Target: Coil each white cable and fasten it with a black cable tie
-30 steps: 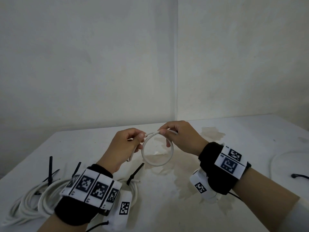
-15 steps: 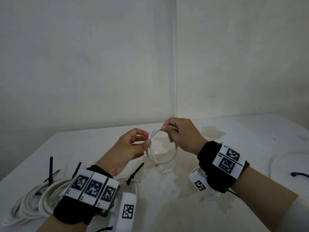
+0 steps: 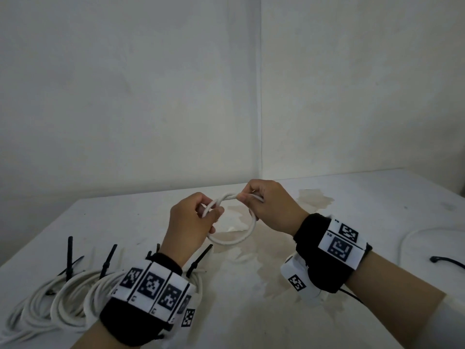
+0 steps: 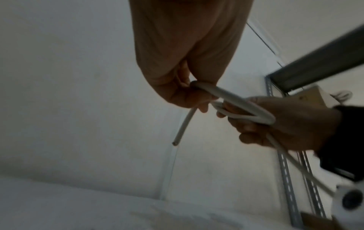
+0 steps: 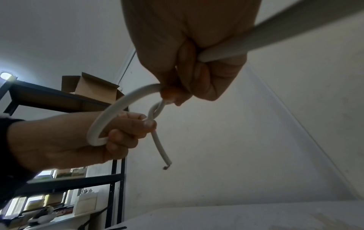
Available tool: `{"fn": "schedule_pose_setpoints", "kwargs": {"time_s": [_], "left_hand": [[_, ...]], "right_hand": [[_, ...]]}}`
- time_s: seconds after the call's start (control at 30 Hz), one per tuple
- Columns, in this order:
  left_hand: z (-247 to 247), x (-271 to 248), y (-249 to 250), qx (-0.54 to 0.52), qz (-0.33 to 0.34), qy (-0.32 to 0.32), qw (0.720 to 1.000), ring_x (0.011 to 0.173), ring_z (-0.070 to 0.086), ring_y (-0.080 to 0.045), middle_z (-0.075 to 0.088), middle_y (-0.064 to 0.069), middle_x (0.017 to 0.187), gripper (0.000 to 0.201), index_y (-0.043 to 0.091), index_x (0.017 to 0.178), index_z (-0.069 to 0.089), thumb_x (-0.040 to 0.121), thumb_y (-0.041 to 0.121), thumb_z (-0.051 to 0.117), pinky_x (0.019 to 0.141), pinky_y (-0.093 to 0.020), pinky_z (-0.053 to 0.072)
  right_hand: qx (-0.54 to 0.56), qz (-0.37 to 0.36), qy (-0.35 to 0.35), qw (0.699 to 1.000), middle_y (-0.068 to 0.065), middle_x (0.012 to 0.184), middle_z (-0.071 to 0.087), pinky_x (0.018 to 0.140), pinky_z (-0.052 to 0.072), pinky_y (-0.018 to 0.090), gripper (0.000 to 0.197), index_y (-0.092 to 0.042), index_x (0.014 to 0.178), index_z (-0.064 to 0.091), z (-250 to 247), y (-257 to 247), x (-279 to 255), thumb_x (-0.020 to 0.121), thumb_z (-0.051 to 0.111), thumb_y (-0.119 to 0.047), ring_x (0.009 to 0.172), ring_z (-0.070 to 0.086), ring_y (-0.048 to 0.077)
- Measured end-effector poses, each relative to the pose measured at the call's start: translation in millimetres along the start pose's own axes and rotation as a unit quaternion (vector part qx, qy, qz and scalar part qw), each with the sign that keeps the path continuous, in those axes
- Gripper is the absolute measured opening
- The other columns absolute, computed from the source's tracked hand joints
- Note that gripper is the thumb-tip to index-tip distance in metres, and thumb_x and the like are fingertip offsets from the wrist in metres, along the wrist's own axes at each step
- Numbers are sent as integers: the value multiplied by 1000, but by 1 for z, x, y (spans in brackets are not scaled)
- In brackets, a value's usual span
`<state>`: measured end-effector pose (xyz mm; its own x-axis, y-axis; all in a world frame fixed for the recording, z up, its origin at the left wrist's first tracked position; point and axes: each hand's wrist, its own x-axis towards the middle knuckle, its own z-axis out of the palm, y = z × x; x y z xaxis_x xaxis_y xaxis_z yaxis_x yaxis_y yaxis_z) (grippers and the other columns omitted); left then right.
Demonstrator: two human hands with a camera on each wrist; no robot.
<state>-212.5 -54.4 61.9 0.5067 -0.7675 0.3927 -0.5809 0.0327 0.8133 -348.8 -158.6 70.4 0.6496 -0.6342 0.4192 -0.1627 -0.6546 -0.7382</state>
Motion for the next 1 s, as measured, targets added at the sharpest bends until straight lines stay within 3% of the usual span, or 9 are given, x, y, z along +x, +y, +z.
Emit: {"fn": "schedule_pose_setpoints", "kwargs": {"time_s": [0.13,0.2,0.33,0.47,0.53,0.67,0.73,0.87,1.0], "left_hand": [[0,0,-7,143,84,14,986,58,53,-9,56,3,65,15,19,75,55,84,22,66,57,-18,41],[0,1,-8,104,88,-1,991,76,57,-13,58,8,77,10,20,82,55,85,20,65,69,-23,45],[3,-1,-3,-72,13,-88,993,57,58,-2,63,5,63,12,14,80,51,91,13,56,58,-11,42],[5,-2,-5,18,15,-142,990,59,41,-9,44,5,64,20,16,78,48,96,25,45,56,-17,32],[3,-2,-5,35,10,-167,985,62,42,-11,45,4,66,30,18,75,52,97,32,37,60,-21,33],[-3,-2,0,127,47,-203,970,67,47,-14,51,0,70,38,27,67,48,99,34,29,65,-24,37],[-5,-1,0,154,46,-212,964,65,47,-13,51,1,69,39,27,67,49,99,34,29,61,-17,36],[-5,0,1,32,-29,-243,969,54,37,-8,45,6,60,46,17,66,56,100,33,30,54,-14,31],[-3,-1,2,-70,-65,-199,975,52,34,-7,44,7,57,43,15,63,46,99,34,32,51,-13,31]], "right_hand": [[5,6,-15,1000,-9,51,53,47,40,11,26,-22,65,50,-1,2,1,90,57,-20,39,50,-1],[12,13,-12,1000,-12,46,53,46,38,8,26,-21,64,51,-2,3,1,90,57,-19,38,50,-1],[11,11,-7,1000,-14,51,52,46,36,7,19,-15,71,56,-4,6,1,90,58,-17,40,49,-4],[-26,8,-6,1000,-8,57,52,52,37,12,17,-15,73,57,-6,11,0,89,59,-21,51,49,3],[-41,7,-14,999,-6,57,53,57,39,21,19,-18,70,56,-8,13,0,88,60,-22,56,48,10],[-52,-6,-29,998,-9,52,53,56,39,20,26,-29,64,53,-11,15,1,88,61,-21,48,47,7],[-50,-11,-30,998,-7,51,53,57,40,24,28,-31,64,53,-10,16,2,88,61,-20,49,47,9],[-30,-23,-15,999,-3,51,52,53,40,18,25,-30,66,54,-7,17,5,88,60,-21,47,46,8],[-11,-35,-4,999,-5,51,54,51,38,13,23,-27,68,54,-6,15,10,89,58,-19,46,47,4]]}}
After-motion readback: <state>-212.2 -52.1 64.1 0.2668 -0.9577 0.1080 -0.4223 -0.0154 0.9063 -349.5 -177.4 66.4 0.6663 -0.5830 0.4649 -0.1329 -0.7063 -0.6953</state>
